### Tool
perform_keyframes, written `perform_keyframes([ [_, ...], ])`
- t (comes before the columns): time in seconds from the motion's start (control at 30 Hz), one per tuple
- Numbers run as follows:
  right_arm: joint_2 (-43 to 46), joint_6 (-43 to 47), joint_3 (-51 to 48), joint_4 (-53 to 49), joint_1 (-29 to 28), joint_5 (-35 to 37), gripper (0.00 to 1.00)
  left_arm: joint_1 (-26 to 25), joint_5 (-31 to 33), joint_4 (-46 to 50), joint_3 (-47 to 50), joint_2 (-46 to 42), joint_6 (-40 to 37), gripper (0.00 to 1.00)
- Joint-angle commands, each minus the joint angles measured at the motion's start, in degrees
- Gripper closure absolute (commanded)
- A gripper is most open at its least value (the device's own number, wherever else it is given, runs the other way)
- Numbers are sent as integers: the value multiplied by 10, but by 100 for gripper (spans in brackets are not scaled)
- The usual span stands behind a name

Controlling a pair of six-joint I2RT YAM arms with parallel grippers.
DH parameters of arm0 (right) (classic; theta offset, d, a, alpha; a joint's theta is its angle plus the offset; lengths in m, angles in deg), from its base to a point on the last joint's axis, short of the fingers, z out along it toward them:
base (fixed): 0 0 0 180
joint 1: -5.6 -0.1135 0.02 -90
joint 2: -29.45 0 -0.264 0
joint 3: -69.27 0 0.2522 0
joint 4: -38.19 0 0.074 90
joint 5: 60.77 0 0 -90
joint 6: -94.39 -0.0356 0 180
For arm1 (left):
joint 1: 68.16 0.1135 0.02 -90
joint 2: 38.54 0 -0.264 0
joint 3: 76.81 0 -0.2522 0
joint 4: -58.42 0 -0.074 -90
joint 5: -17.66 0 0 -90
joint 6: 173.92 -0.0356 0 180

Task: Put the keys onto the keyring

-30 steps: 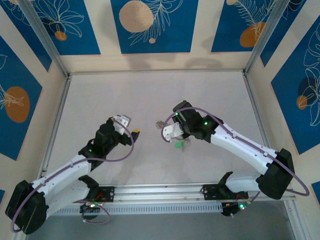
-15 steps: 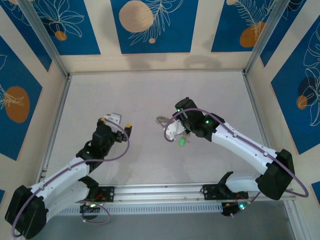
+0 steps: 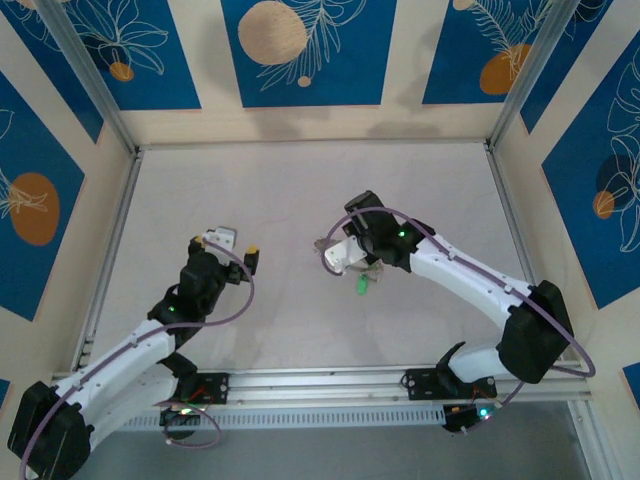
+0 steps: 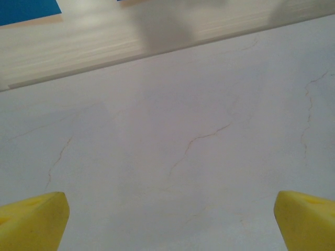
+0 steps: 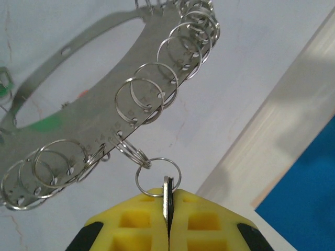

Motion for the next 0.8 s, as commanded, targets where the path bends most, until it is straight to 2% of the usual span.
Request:
perform_keyframes([
  [0.0, -14, -19, 8, 43, 16, -35, 100, 6, 17, 7, 5, -10, 6, 0],
  [0.4, -124, -23, 54, 90, 121, -115, 100, 7, 33, 17, 2, -15, -4, 0],
  [0.77, -220, -41, 93, 144, 208, -147, 100, 7, 32, -1, -3, 22, 1, 0],
])
